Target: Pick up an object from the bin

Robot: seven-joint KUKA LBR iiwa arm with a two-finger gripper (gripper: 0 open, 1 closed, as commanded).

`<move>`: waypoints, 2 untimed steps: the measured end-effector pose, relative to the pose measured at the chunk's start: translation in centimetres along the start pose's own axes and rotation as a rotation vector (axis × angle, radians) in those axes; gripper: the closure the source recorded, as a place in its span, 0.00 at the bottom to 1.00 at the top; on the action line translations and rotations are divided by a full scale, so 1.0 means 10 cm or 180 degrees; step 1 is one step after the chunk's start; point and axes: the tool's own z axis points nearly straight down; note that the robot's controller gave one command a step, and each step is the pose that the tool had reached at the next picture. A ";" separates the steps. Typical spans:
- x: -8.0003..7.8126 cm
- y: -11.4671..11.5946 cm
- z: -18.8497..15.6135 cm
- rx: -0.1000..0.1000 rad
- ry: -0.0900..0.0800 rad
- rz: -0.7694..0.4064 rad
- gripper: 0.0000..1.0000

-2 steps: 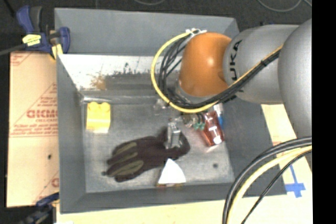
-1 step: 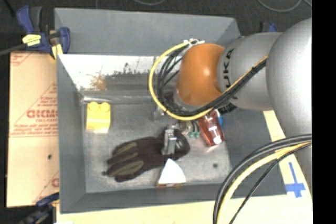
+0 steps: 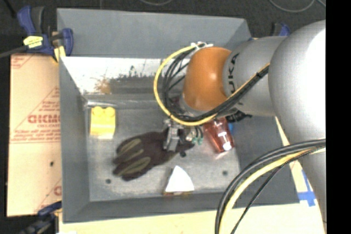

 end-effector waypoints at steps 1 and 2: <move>0.00 0.00 0.00 -0.0001 0.0000 0.0002 1.00; -0.13 0.02 -1.09 -0.0002 -0.0010 -0.0026 1.00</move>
Offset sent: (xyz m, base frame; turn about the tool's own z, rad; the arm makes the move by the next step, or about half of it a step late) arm 0.0111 0.0016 0.1081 -0.0097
